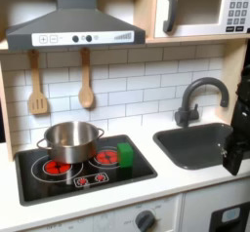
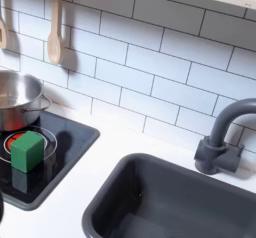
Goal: Reach green block
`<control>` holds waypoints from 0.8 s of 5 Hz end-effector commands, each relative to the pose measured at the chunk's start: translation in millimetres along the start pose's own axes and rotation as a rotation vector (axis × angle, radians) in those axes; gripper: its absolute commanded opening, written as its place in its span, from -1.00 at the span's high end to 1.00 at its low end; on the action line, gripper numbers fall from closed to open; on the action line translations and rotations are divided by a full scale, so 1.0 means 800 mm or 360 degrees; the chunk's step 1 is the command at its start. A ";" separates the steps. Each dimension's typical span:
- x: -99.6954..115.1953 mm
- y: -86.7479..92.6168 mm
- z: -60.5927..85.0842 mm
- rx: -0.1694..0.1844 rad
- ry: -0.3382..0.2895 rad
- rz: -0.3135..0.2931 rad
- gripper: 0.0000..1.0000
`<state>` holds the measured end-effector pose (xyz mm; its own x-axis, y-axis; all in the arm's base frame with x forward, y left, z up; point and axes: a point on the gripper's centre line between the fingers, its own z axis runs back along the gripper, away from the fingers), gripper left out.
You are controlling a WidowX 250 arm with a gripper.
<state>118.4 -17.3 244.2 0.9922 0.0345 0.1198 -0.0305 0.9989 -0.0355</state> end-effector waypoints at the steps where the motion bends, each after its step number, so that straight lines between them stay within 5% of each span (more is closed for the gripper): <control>1: 0.000 0.000 0.000 0.0000 0.0000 0.0000 -1.00; 4: 0.058 0.038 -0.015 0.0044 0.0037 -0.0059 -1.00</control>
<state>164.3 13.0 236.7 0.9954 -0.0022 0.0963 0.0031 1.0000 -0.0088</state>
